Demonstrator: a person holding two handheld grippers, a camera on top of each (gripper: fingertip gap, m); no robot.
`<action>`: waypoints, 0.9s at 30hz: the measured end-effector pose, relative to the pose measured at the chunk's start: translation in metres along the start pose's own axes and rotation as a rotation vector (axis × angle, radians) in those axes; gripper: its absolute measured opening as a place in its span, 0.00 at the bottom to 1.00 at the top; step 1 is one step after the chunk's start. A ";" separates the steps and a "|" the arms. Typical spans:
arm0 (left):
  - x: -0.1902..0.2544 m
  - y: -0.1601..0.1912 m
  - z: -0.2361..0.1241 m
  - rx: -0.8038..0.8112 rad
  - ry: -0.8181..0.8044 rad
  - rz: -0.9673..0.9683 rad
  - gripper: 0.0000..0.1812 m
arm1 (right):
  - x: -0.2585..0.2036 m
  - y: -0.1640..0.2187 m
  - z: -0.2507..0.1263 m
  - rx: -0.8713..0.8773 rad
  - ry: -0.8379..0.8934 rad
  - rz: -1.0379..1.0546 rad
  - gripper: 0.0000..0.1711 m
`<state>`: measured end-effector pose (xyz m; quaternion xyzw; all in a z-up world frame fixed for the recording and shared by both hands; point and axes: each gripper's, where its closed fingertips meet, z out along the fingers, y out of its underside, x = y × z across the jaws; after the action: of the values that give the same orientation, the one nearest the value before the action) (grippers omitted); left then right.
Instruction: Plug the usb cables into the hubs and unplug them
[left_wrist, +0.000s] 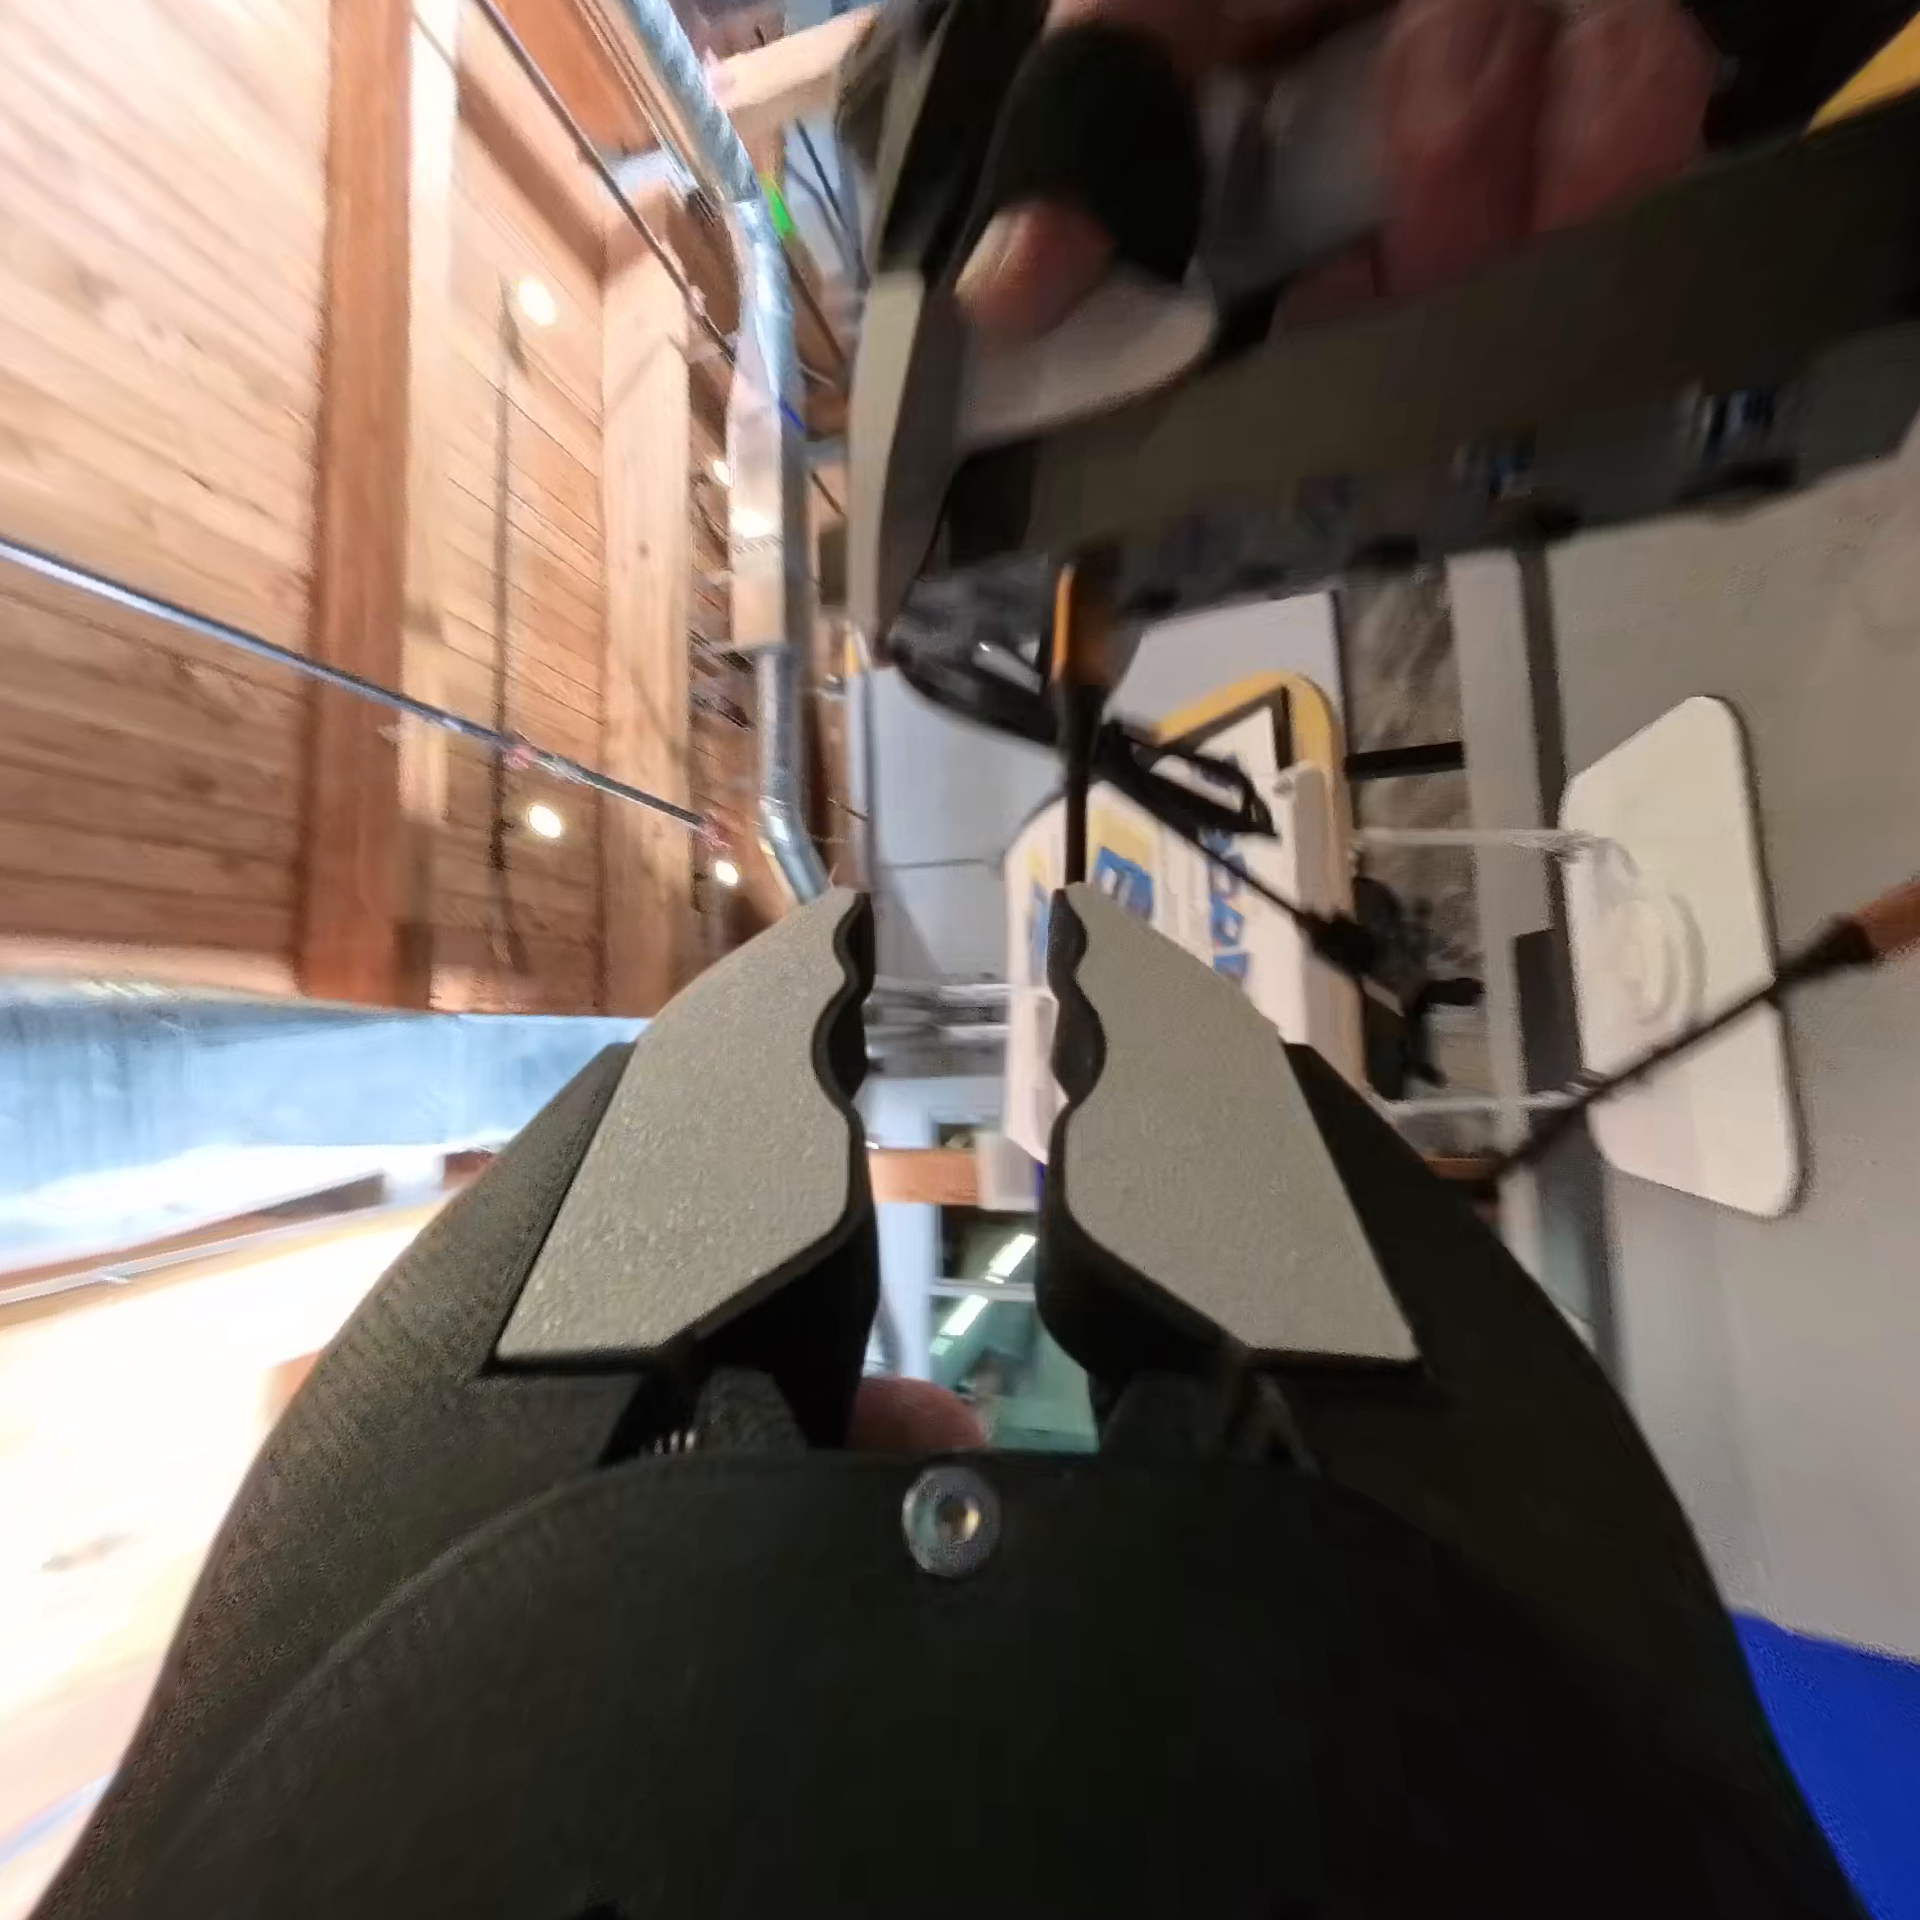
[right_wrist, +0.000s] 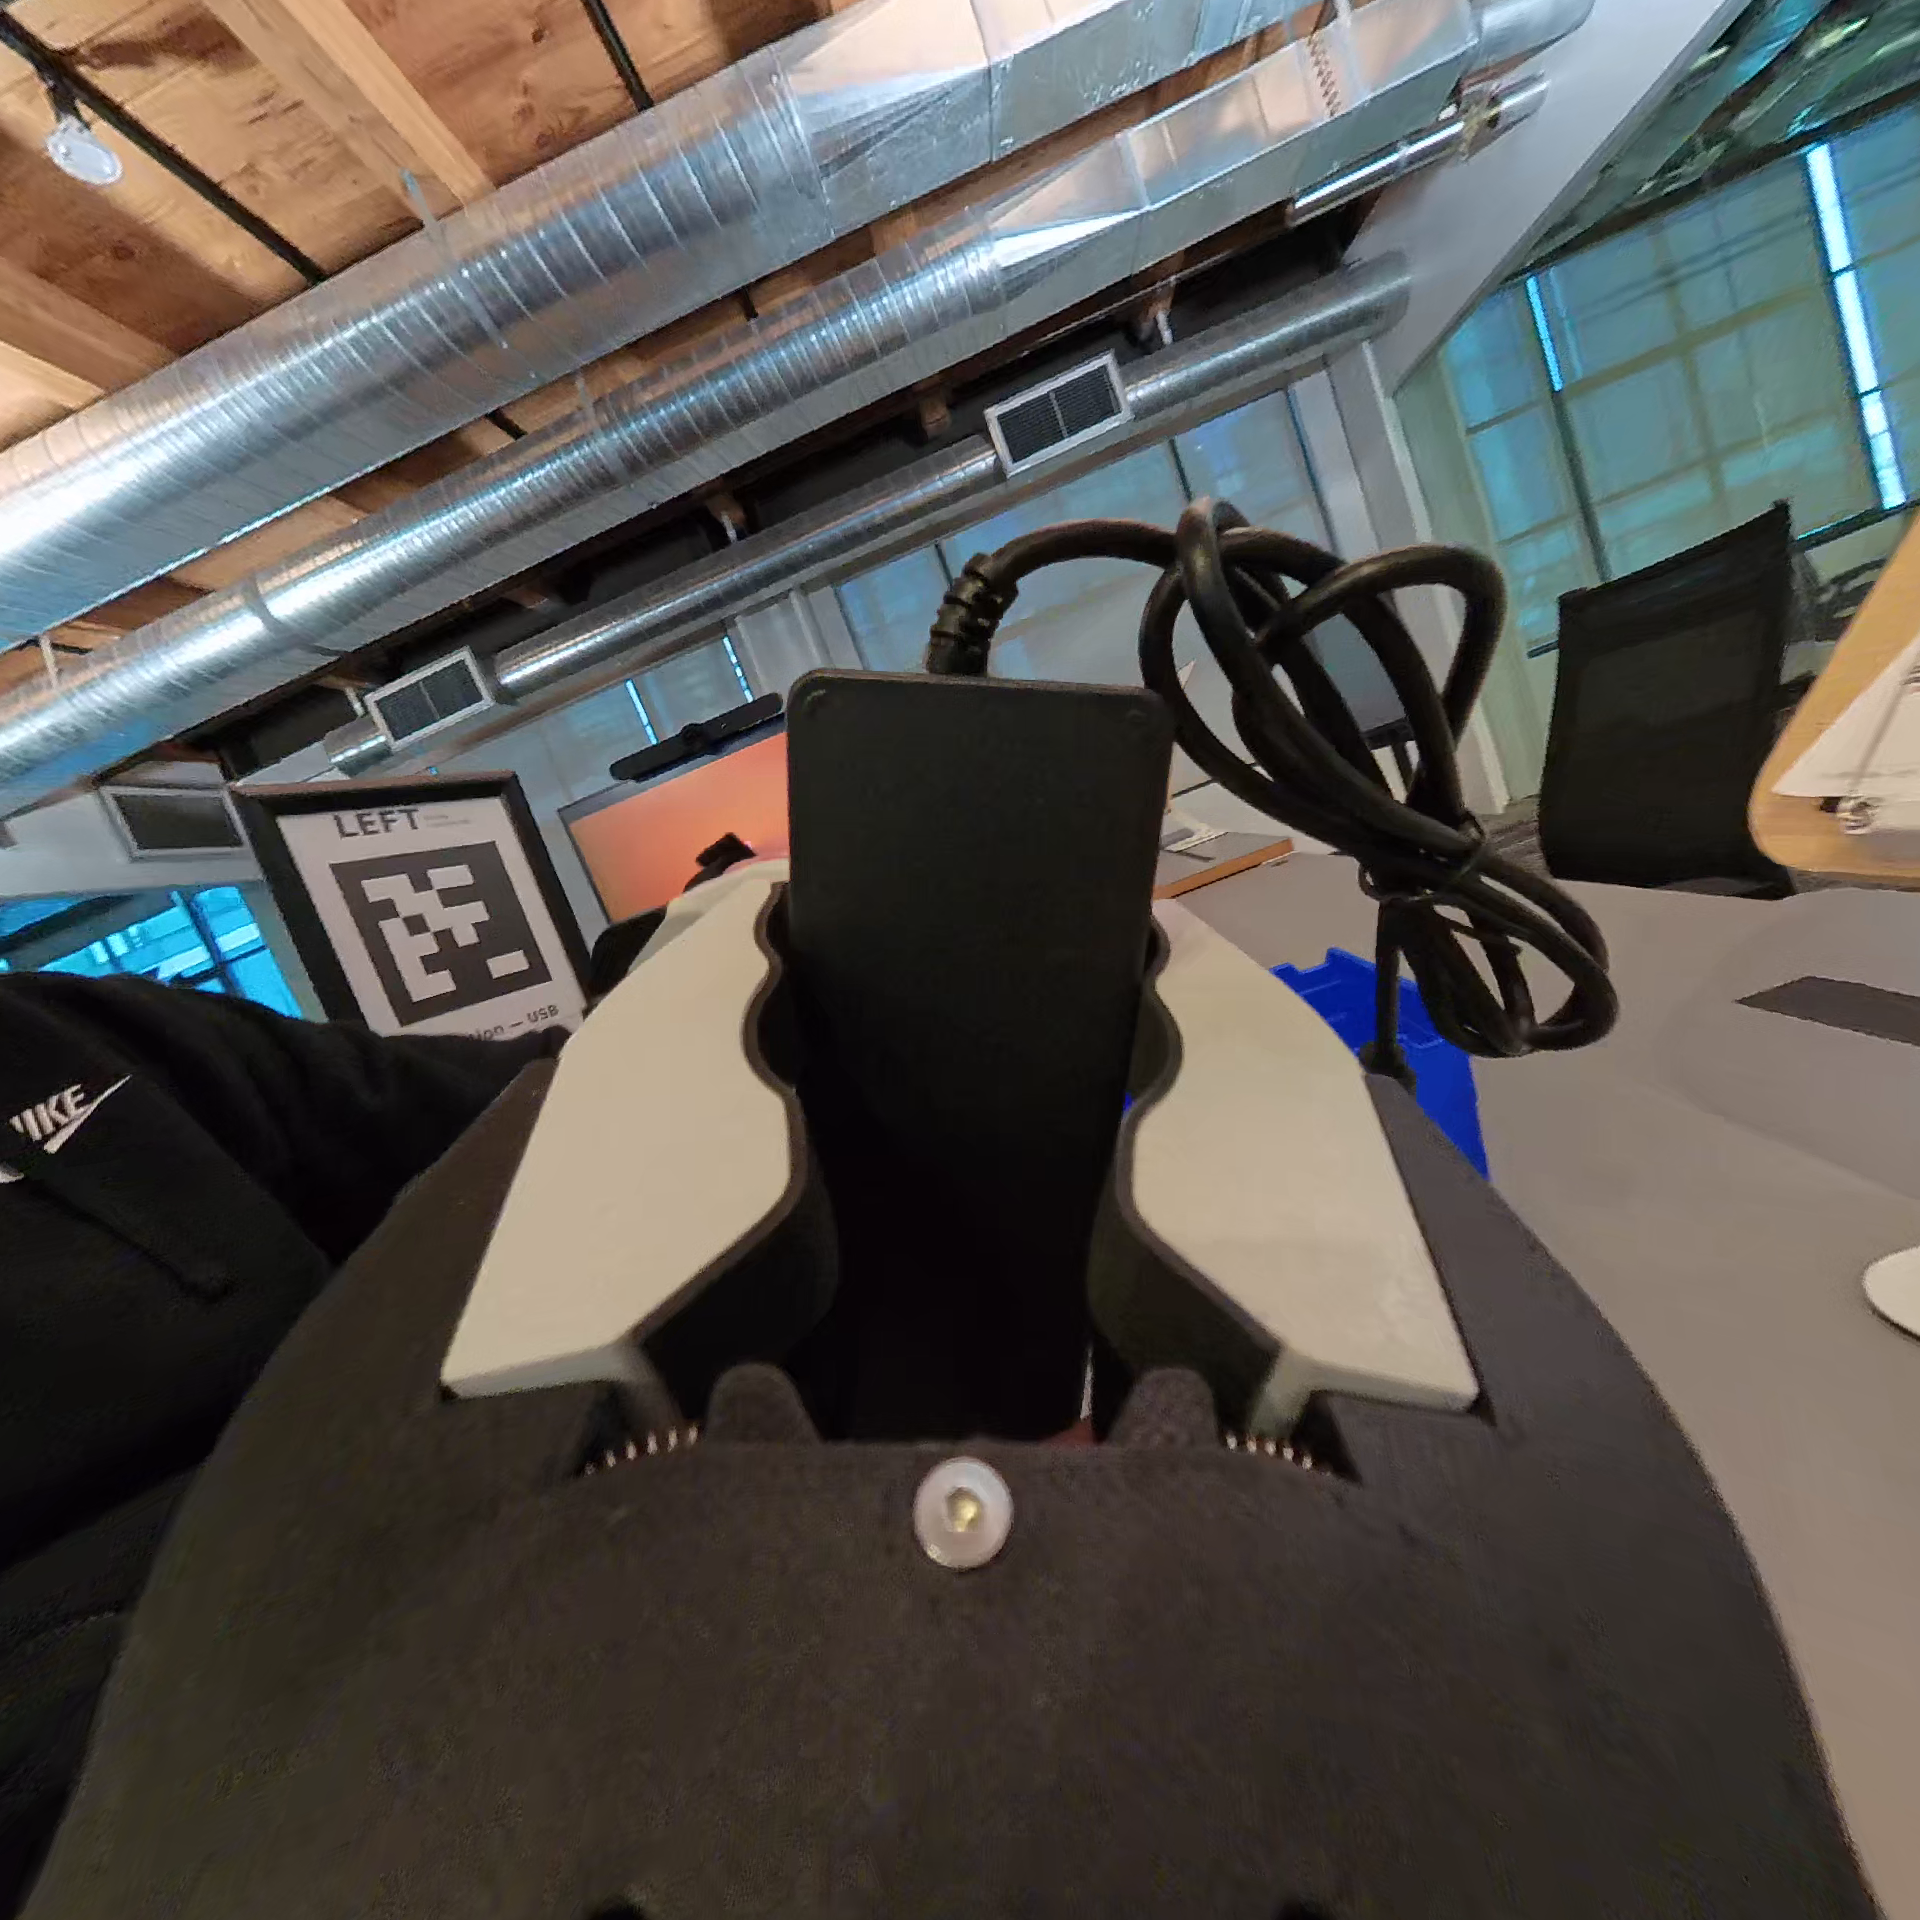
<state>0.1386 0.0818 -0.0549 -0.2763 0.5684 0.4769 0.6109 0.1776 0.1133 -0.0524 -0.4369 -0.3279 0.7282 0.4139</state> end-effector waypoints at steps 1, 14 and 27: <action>-0.002 0.014 -0.009 -0.017 0.033 -0.043 0.17 | 0.002 -0.003 -0.004 0.009 0.010 -0.002 0.35; 0.144 0.248 -0.208 -0.928 0.856 -0.580 0.18 | 0.010 0.019 0.003 -0.091 0.052 -0.021 0.35; 0.225 0.252 -0.277 -0.908 1.474 -0.669 0.12 | 0.015 0.027 0.003 -0.111 0.056 -0.012 0.35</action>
<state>-0.2294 -0.0028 -0.2752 -0.8719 0.4627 0.1567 0.0344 0.1622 0.1147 -0.0791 -0.4776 -0.3585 0.6939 0.4024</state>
